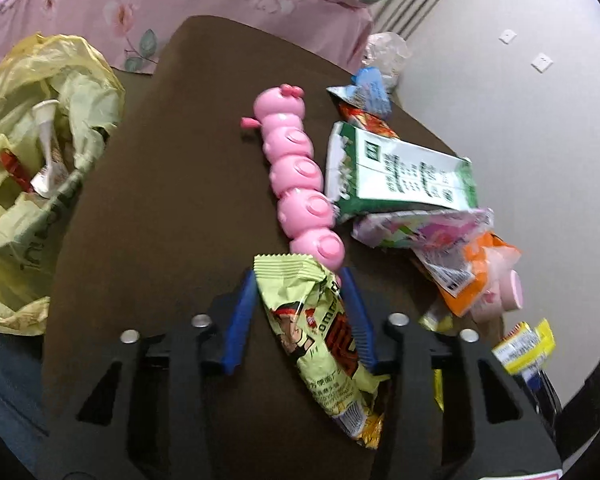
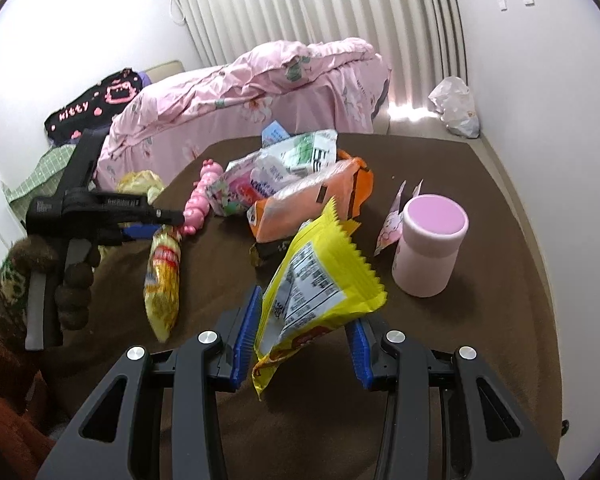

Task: Collect trash
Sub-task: 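Grasp the green snack wrapper with the left gripper while the right gripper holds the yellow bag, then carry both wrappers over the yellow bag and release them inside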

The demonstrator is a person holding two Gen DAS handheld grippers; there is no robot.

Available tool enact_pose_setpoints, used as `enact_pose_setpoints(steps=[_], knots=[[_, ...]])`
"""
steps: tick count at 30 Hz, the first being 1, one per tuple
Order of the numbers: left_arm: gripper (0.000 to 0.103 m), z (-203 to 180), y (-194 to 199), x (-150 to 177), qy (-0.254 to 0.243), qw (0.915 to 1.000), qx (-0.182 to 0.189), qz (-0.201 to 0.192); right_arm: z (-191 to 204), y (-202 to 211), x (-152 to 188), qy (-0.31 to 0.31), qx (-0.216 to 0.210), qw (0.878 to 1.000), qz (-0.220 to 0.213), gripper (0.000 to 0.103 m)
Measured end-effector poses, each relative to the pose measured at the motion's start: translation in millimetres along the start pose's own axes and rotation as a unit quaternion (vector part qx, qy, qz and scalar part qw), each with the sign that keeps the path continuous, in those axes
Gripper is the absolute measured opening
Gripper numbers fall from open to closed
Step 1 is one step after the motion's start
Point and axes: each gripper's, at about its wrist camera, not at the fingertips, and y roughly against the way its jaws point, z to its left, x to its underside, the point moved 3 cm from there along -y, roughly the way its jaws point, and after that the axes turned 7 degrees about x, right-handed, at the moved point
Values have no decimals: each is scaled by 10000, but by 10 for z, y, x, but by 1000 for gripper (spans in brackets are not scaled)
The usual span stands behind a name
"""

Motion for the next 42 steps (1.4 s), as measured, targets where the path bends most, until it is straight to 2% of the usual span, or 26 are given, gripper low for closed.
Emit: enact_pose_setpoints(steps=[3, 7, 10, 11, 15, 17, 20, 26, 33, 42], knots=[[34, -88, 120, 84, -201, 9995, 202, -158, -22, 46, -37, -131, -100, 9998, -53, 39], [33, -301, 413, 138, -757, 9946, 275, -653, -35, 82, -83, -193, -15, 9998, -91, 39], [33, -449, 688, 140, -1217, 9856, 180, -1163, -23, 111, -103, -202, 50, 9997, -121, 36], [33, -493, 778, 140, -1357, 9816, 129, -1336, -14, 121, -108, -196, 66, 9997, -127, 29], [33, -604, 1040, 167, -1781, 9660, -136, -1869, 114, 192, -141, 88, 102, 9998, -175, 20], [33, -657, 1111, 182, -1973, 9578, -317, -2065, 213, 249, -173, 240, 46, 9994, -247, 8], [33, -670, 1235, 205, -2157, 9480, -521, -2282, 347, 336, -250, 409, 25, 9983, -415, 8], [33, -572, 1566, 212, -2274, 9296, -882, -2764, 670, 499, -484, 699, -235, 9945, -750, 8], [33, -341, 1831, 194, -2067, 9269, -970, -2978, 1080, 526, -634, 1145, -438, 9886, -877, 8], [33, -99, 2002, 95, -2037, 9158, -1324, -3199, 1420, 455, -800, 1412, -720, 9832, -907, 8]])
